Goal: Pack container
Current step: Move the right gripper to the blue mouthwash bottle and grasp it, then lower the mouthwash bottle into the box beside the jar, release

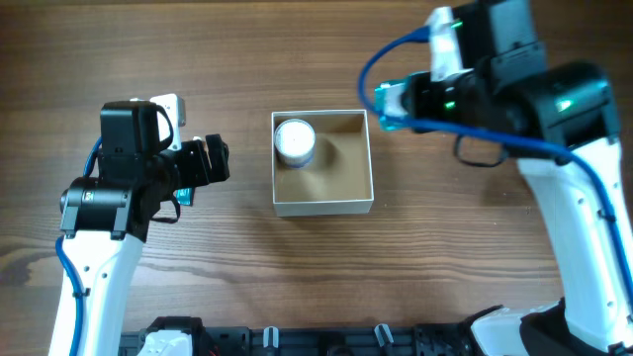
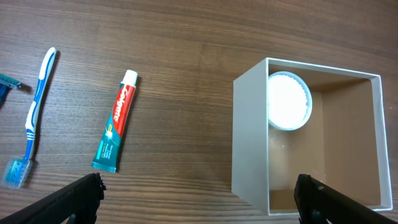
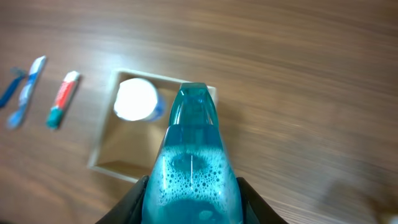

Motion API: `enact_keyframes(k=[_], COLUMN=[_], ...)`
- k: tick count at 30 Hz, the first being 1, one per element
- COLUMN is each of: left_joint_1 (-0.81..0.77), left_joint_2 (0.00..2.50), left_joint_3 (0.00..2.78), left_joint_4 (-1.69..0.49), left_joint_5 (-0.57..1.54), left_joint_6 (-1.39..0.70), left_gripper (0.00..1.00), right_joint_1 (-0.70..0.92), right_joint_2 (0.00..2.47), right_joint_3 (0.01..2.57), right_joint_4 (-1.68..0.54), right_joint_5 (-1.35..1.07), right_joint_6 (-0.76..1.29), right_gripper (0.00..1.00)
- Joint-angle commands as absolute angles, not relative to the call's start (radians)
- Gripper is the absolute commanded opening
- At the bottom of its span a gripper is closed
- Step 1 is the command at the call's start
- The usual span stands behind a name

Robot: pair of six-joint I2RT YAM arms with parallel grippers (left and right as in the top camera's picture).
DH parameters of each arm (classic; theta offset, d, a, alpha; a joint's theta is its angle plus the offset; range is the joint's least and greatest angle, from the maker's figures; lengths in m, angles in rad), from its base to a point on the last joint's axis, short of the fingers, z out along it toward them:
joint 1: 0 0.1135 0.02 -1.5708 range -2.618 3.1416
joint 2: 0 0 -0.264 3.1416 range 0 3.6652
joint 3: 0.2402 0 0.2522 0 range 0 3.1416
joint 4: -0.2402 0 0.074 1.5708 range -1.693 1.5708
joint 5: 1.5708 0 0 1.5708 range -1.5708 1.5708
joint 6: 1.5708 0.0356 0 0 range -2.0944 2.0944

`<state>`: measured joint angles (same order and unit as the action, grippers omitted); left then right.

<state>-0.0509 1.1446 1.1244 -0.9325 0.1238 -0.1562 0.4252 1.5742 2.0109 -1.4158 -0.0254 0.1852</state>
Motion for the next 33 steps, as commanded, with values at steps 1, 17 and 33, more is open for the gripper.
enact_keyframes(k=[1,17,33], left_joint_1=[-0.054,-0.054,-0.054], left_joint_2=[1.147,1.147,1.147], left_joint_3=[1.137,1.137,1.137], left_joint_4=[-0.937,-0.937,-0.937], left_joint_5=[0.115,0.114,0.114], left_joint_6=[-0.169,-0.169,-0.169], left_gripper=[1.00,1.00,1.00], right_joint_1=[0.498,0.527,0.576], right_joint_2=[1.674,2.074,2.154], right_joint_3=[2.035,2.015,2.004], right_joint_4=[-1.381,-1.220,-1.159], right_joint_5=[-0.023,-0.035,-0.020], right_joint_6=[0.268,0.344,0.333], right_gripper=[0.04,0.05,0.06])
